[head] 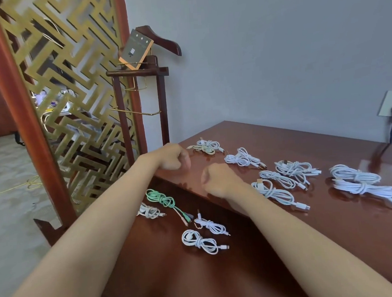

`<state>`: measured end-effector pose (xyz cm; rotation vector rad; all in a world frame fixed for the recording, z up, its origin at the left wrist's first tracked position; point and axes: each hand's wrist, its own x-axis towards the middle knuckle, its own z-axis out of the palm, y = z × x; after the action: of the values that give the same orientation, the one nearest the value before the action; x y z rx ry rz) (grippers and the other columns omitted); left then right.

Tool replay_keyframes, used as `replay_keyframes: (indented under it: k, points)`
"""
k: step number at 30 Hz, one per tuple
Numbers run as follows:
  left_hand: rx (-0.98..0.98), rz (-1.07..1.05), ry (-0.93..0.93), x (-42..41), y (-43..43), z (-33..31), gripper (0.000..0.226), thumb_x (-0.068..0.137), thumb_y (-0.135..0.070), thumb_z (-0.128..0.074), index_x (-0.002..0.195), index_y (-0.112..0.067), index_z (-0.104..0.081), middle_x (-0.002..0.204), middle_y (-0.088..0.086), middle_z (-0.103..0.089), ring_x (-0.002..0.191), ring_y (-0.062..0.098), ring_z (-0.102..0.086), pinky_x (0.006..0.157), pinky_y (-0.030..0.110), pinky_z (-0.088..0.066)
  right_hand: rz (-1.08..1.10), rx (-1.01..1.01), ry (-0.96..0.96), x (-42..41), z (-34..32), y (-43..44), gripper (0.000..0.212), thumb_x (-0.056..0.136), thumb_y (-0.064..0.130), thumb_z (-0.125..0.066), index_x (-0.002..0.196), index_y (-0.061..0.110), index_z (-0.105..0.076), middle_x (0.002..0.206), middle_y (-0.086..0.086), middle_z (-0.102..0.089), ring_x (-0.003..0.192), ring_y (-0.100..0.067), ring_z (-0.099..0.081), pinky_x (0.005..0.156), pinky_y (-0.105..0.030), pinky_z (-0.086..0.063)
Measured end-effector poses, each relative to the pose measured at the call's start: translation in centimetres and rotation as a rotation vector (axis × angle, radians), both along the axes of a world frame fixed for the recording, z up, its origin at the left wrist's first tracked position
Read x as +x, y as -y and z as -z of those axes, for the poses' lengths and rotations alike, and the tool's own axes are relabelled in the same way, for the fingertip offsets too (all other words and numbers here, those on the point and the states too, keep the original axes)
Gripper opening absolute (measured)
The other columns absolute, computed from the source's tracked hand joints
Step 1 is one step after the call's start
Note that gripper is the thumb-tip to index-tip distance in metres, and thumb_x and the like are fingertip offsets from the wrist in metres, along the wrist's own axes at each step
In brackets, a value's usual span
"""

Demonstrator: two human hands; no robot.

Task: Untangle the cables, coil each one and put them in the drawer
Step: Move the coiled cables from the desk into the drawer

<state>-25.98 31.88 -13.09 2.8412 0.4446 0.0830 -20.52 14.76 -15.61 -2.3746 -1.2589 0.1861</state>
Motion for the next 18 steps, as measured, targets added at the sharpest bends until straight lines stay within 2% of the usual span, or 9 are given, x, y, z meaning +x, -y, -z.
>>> replay_keyframes:
  k: [4,6,8,11,16,18]
  points:
    - [0.106,-0.002,-0.017,4.0,0.9,-0.1,0.044,0.086,0.002,-0.043,0.125,-0.016,-0.053,0.129,0.008,-0.054,0.119,0.024,-0.05,0.096,0.027,-0.039,0.084,-0.058,0.118,2.7,-0.8,0.5,0.025,0.084,0.009,-0.049,0.106,0.0,-0.059,0.114,-0.017,-0.058,0.107,-0.033,-0.055,0.081,-0.03,-0.044]
    - [0.163,-0.018,-0.058,6.0,0.9,0.4,0.051,0.087,-0.002,-0.044,0.137,-0.016,-0.041,0.14,0.009,-0.046,0.126,0.026,-0.044,0.102,0.03,-0.036,0.115,-0.086,0.163,4.3,-0.9,0.6,0.032,0.087,0.011,-0.049,0.117,0.0,-0.053,0.123,-0.017,-0.05,0.114,-0.034,-0.049,0.087,-0.033,-0.042]
    - [0.271,-0.054,-0.099,7.7,0.7,1.1,0.054,0.089,-0.008,-0.047,0.141,-0.015,-0.033,0.144,0.01,-0.04,0.129,0.029,-0.041,0.105,0.036,-0.032,0.154,-0.112,0.198,5.8,-0.7,0.7,0.04,0.088,0.011,-0.049,0.126,0.001,-0.045,0.133,-0.017,-0.04,0.122,-0.034,-0.042,0.096,-0.036,-0.038]
    - [0.444,-0.106,-0.159,9.5,0.6,2.2,0.055,0.093,-0.015,-0.046,0.143,-0.009,-0.026,0.149,0.013,-0.032,0.134,0.03,-0.032,0.108,0.042,-0.025,0.191,-0.158,0.229,7.4,-0.2,0.8,0.048,0.09,0.01,-0.047,0.135,0.001,-0.033,0.143,-0.016,-0.031,0.129,-0.034,-0.034,0.101,-0.038,-0.034]
    - [0.509,-0.144,-0.209,11.1,0.0,3.5,0.051,0.101,-0.021,-0.031,0.149,-0.014,-0.017,0.159,0.006,-0.005,0.146,0.026,-0.005,0.116,0.046,-0.004,0.197,-0.196,0.208,9.0,0.9,0.6,0.057,0.091,0.011,-0.045,0.142,0.001,-0.021,0.146,-0.015,-0.03,0.131,-0.032,-0.033,0.101,-0.038,-0.034]
    - [0.517,-0.142,-0.19,11.4,-0.4,3.7,0.054,0.098,-0.013,-0.039,0.148,-0.016,-0.02,0.159,0.005,-0.002,0.146,0.025,-0.002,0.116,0.046,-0.003,0.195,-0.21,0.226,9.3,1.2,0.3,0.055,0.092,0.014,-0.044,0.141,0.001,-0.023,0.146,-0.015,-0.03,0.131,-0.033,-0.033,0.102,-0.04,-0.033]
